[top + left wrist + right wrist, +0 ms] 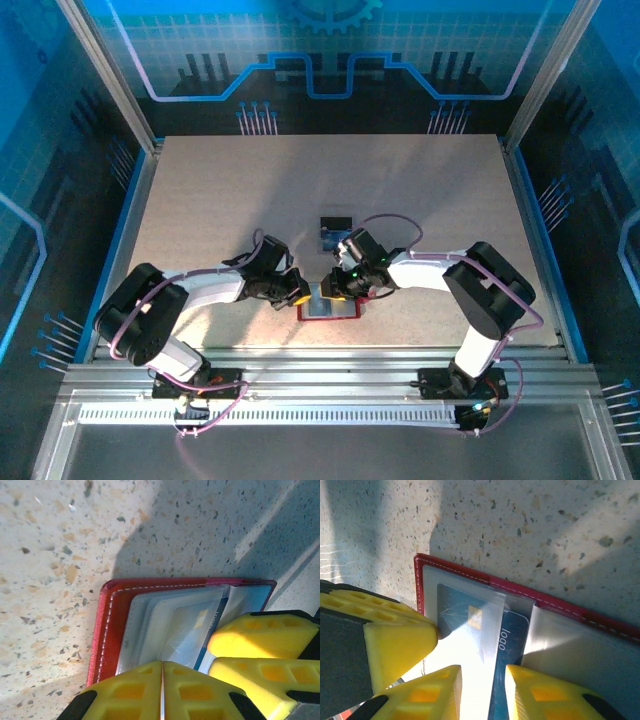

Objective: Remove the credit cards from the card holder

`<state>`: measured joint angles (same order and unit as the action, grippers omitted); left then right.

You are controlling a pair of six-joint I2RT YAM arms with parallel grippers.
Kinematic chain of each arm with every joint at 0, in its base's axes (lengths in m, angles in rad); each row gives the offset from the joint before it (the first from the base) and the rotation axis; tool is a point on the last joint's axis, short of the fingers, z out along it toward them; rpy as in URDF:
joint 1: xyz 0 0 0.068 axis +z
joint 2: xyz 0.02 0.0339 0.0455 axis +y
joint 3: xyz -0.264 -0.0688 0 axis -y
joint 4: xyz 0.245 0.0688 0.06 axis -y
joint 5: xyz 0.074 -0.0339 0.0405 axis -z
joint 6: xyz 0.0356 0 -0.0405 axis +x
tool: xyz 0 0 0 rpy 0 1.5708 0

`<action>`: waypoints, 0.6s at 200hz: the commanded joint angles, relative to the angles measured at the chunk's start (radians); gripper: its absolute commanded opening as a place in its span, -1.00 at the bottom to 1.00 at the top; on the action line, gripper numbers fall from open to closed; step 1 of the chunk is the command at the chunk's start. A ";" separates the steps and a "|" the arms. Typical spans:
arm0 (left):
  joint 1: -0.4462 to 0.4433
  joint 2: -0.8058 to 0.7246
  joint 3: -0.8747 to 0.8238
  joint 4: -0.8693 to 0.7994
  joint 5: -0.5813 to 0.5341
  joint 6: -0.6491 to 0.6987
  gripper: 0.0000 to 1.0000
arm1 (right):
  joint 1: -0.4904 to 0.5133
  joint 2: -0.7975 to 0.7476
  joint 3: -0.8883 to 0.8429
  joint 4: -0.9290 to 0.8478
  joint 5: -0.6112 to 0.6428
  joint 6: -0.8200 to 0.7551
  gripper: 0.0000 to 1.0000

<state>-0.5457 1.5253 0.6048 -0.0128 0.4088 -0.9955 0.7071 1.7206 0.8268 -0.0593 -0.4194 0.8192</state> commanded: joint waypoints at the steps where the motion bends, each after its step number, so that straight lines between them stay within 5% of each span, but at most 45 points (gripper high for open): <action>1: 0.005 0.010 -0.017 0.005 0.003 0.012 -0.81 | 0.009 -0.029 0.024 -0.038 0.016 -0.019 -0.41; 120: -0.014 -0.015 0.058 -0.146 -0.038 0.089 -0.86 | -0.014 -0.081 -0.031 -0.018 -0.008 -0.009 -0.40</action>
<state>-0.5499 1.5249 0.6319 -0.0944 0.3897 -0.9394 0.7044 1.6615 0.8219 -0.0677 -0.4202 0.8146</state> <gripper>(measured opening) 0.071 0.301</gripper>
